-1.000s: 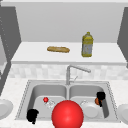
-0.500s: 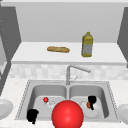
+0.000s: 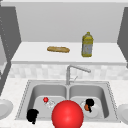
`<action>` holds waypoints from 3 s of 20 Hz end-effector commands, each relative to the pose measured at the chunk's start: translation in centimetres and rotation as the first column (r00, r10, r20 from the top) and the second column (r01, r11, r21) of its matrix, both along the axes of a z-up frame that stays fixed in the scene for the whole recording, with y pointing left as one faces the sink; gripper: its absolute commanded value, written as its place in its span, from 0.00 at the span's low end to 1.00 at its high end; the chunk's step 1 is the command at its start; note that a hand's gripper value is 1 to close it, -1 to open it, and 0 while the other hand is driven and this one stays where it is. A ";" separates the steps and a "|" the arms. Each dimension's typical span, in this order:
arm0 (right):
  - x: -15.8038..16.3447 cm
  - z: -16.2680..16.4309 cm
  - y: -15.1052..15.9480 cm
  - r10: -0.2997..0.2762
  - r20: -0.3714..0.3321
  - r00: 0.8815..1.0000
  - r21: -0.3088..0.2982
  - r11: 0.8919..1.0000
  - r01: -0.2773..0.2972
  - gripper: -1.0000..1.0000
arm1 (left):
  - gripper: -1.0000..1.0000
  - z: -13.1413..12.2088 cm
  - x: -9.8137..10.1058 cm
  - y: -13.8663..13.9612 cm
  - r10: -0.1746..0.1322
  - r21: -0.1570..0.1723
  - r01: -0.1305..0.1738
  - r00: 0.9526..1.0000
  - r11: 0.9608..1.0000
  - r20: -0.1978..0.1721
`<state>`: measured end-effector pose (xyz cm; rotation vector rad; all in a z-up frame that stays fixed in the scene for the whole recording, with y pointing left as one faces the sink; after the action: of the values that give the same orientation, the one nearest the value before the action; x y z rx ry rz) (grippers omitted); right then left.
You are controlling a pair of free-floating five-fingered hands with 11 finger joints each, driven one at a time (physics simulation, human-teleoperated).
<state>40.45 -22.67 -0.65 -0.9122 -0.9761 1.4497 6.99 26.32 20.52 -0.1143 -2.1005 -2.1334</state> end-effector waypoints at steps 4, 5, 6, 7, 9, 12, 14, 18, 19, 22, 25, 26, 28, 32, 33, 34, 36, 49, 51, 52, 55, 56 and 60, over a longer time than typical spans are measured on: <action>2.0 -5.6 -0.7 0.088 0.005 0.996 -0.030 0.996 -0.088 1.00 | 0.50 0.0 0.0 0.0 0.000 0.000 0.000 1.000 1.000 0.000; 2.3 -6.4 -1.0 0.089 0.003 0.996 -0.023 0.996 -0.089 1.00 | 0.50 0.0 0.0 0.0 0.000 0.000 0.000 1.000 1.000 0.000; 2.7 -7.2 -1.3 0.097 0.000 0.995 -0.014 0.995 -0.097 1.00 | 0.50 0.0 0.0 0.0 0.000 0.000 0.000 1.000 1.000 0.000; 3.1 -8.1 -1.5 0.105 -0.002 0.994 -0.011 0.994 -0.105 1.00 | 0.50 0.0 0.0 0.0 0.000 0.000 0.000 1.000 1.000 0.000; 3.8 -9.8 -1.9 0.120 -0.003 0.993 -0.003 0.993 -0.120 1.00 | 0.50 0.0 0.0 0.0 0.000 0.000 0.000 1.000 1.000 0.000; 4.9 -12.3 -2.4 0.137 0.004 0.991 -0.002 0.991 -0.137 1.00 | 0.50 0.0 0.0 0.0 0.000 0.000 0.000 1.000 1.000 0.000; 5.7 -12.7 -3.1 0.140 -0.034 0.990 0.049 0.989 -0.139 1.00 | 0.50 0.0 0.0 0.0 0.000 0.000 0.000 1.000 1.000 0.000; 7.4 -12.3 -4.0 0.150 -0.091 0.984 0.138 0.981 -0.137 1.00 | 0.50 0.0 0.0 0.0 0.000 0.000 0.000 1.000 1.000 0.000; 7.8 -12.2 -4.3 0.152 -0.103 0.983 0.155 0.979 -0.135 1.00 | 0.50 0.0 0.0 0.0 0.000 0.000 0.000 1.000 1.000 0.000; 8.6 -11.6 -5.0 0.208 -0.129 0.970 0.200 0.963 -0.180 1.00 | 0.50 0.0 0.0 0.0 0.000 0.000 0.000 1.000 1.000 0.000; 8.2 -10.1 -5.3 0.242 -0.155 0.958 0.244 0.949 -0.200 0.00 | 0.50 0.0 0.0 0.0 0.000 0.000 0.000 1.000 1.000 0.000; 8.2 -9.7 -5.3 0.250 -0.176 0.952 0.250 0.947 -0.203 0.00 | 0.50 0.0 0.0 0.0 0.000 0.000 0.000 1.000 1.000 0.000; 7.7 -8.9 -5.6 0.262 -0.203 0.943 0.253 0.945 -0.208 0.00 | 0.50 0.0 0.0 0.0 0.000 0.000 0.000 1.000 1.000 0.000; 6.6 -8.3 -6.1 0.269 -0.263 0.927 0.257 0.945 -0.202 0.00 | 0.50 0.0 0.0 0.0 0.000 0.000 0.000 1.000 1.000 0.000; 6.2 -8.3 -6.2 0.272 -0.277 0.921 0.259 0.945 -0.201 0.00 | 0.50 0.0 0.0 0.0 0.000 0.000 0.000 1.000 1.000 0.000; 5.8 -8.2 -6.3 0.274 -0.288 0.918 0.261 0.945 -0.200 0.00 | 0.50 0.0 0.0 0.0 0.000 0.000 0.000 1.000 1.000 0.000; 5.4 -8.2 -5.8 0.256 -0.296 0.920 0.252 0.950 -0.183 0.00 | 0.50 0.0 0.0 0.0 0.000 0.000 0.000 1.000 1.000 0.000; 5.9 -3.8 -5.9 0.246 -0.324 0.914 0.237 0.956 -0.173 0.00 | 0.50 0.0 0.0 0.0 0.000 0.000 0.000 1.000 1.000 0.000; 6.0 -2.8 -5.9 0.246 -0.320 0.915 0.233 0.956 -0.175 0.00 | 0.50 0.0 0.0 0.0 0.000 0.000 0.000 1.000 1.000 0.000; 6.1 -2.3 -5.9 0.245 -0.319 0.915 0.232 0.957 -0.176 0.00 | 0.50 0.0 0.0 0.0 0.000 0.000 0.000 1.000 1.000 0.000; 6.4 -0.4 -5.9 0.245 -0.308 0.919 0.227 0.957 -0.179 0.00 | 0.50 0.0 0.0 0.0 0.000 0.000 0.000 1.000 1.000 0.000; 6.6 0.2 -5.8 0.245 -0.299 0.922 0.225 0.957 -0.182 0.00 | 0.50 0.0 0.0 0.0 0.000 0.000 0.000 1.000 1.000 0.000; 7.0 2.5 -5.5 0.247 -0.263 0.932 0.225 0.956 -0.190 0.00 | 0.50 0.0 0.0 0.0 0.000 0.000 0.000 1.000 1.000 0.000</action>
<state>47.04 -28.47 0.15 -0.3922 -0.9591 1.5927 6.99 26.32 20.52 -0.1143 -2.1005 -2.1334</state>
